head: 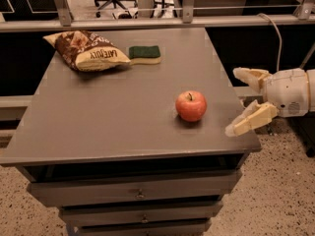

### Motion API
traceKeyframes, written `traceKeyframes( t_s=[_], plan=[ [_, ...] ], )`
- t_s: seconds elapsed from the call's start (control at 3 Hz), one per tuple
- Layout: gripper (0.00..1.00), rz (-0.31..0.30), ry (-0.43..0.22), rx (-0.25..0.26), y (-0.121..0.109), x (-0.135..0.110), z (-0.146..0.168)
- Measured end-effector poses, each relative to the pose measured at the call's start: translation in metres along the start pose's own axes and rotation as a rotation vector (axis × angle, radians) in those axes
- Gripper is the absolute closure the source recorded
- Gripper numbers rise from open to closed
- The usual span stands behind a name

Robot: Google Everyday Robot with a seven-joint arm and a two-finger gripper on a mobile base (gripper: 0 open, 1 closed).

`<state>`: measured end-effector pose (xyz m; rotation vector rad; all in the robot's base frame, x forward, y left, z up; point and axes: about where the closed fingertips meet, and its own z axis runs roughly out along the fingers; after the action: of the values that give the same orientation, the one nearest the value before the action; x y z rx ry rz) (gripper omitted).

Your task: Move apple near brown chip bag

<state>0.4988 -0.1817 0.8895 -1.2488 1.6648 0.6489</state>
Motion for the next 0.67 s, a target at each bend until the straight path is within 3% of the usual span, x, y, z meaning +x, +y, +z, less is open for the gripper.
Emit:
traceKeyframes(
  t_s=[0.33, 0.67],
  plan=[
    [0.00, -0.033, -0.029, -0.034, -0.008, 0.007, 0.021],
    [0.00, -0.029, -0.046, -0.051, -0.017, 0.015, 0.043]
  ],
)
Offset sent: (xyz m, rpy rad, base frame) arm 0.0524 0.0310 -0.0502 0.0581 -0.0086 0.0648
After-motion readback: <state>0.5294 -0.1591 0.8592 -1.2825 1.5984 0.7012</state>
